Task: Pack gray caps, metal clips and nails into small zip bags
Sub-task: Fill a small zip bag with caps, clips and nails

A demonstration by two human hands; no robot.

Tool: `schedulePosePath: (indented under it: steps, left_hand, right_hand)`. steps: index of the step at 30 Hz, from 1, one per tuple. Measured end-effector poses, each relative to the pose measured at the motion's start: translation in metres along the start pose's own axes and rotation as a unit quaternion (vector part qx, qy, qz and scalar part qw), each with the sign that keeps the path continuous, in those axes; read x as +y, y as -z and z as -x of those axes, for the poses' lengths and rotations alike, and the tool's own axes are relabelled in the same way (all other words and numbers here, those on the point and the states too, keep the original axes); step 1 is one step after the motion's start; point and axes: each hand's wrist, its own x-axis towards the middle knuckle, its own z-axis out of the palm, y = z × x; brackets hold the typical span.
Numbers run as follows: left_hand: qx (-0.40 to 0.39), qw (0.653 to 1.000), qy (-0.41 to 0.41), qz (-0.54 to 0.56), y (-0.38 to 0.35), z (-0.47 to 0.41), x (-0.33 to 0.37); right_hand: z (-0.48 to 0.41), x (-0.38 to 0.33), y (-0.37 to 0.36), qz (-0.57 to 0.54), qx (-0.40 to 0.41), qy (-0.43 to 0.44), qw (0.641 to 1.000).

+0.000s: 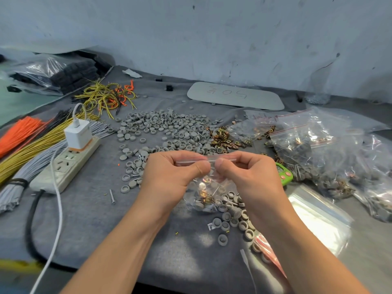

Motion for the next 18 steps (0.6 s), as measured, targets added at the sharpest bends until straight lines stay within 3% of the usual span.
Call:
schedulePosePath:
  steps: [18]
  left_hand:
    - [-0.009,0.999,0.008,0.031,-0.0032,0.0,-0.0022]
  right_hand:
    - [0.002,-0.0002,-0.0049,-0.021,-0.015,0.02,0.999]
